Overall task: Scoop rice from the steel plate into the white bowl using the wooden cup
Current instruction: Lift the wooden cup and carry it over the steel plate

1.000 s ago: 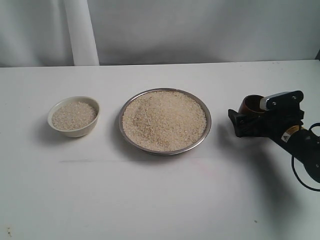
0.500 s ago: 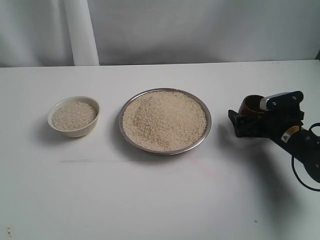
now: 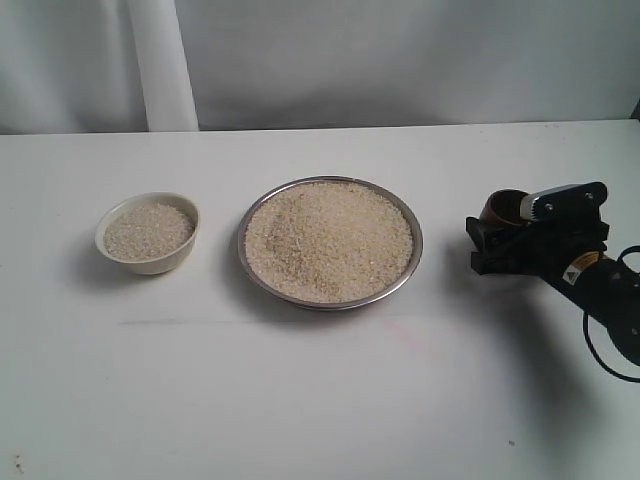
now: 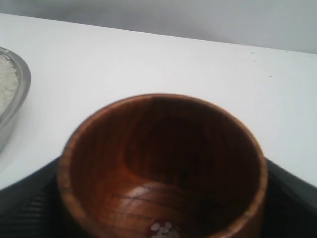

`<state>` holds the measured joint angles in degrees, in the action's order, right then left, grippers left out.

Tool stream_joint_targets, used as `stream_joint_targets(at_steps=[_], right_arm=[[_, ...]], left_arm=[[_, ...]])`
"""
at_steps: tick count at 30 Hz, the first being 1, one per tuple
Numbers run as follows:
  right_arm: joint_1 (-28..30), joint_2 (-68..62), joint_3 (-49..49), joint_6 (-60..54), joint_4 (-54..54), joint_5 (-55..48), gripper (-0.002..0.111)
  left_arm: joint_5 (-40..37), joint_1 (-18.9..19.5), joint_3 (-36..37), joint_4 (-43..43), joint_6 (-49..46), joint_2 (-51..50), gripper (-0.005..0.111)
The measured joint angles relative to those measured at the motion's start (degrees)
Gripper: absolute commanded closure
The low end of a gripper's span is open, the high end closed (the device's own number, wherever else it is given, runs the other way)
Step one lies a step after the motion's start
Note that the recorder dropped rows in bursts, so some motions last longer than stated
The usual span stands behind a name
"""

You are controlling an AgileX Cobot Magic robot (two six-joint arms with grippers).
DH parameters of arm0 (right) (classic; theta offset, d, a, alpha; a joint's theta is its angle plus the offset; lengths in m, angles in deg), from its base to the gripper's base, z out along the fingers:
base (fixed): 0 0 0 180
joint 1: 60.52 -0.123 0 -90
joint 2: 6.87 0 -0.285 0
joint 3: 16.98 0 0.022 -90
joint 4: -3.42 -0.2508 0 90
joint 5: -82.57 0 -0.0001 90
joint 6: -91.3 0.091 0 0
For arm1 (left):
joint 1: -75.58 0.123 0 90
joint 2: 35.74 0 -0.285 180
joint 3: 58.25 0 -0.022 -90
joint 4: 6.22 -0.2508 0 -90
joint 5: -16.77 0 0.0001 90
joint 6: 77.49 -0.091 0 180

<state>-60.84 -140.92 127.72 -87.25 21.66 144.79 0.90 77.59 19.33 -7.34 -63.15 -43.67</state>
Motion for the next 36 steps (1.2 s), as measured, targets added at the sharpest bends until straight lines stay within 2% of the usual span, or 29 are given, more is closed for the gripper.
stream_joint_targets(at_steps=[9, 14, 18, 23, 26, 29, 36], right_arm=[[0.0, 0.0, 0.0, 0.0, 0.98, -0.11, 0.086], [0.0, 0.0, 0.0, 0.0, 1.28, -0.11, 0.108], [0.0, 0.76, 0.0, 0.0, 3.6, -1.37, 0.108], [0.0, 6.81, 0.0, 0.0, 6.73, -8.46, 0.108], [-0.25, 12.12, 2.14, 1.09, 8.69, -17.79, 0.108], [-2.26, 17.26, 6.73, 2.62, 10.85, -31.5, 0.108], [-14.0, 23.58, 20.88, 2.86, 22.88, -61.68, 0.108]], left_arm=[[0.0, 0.0, 0.0, 0.0, 0.0, 0.0, 0.107], [0.0, 0.0, 0.0, 0.0, 0.0, 0.0, 0.107], [0.0, 0.0, 0.0, 0.0, 0.0, 0.0, 0.107], [0.0, 0.0, 0.0, 0.0, 0.0, 0.0, 0.107], [0.0, 0.0, 0.0, 0.0, 0.0, 0.0, 0.107], [0.0, 0.0, 0.0, 0.0, 0.0, 0.0, 0.107], [0.0, 0.0, 0.0, 0.0, 0.0, 0.0, 0.107]])
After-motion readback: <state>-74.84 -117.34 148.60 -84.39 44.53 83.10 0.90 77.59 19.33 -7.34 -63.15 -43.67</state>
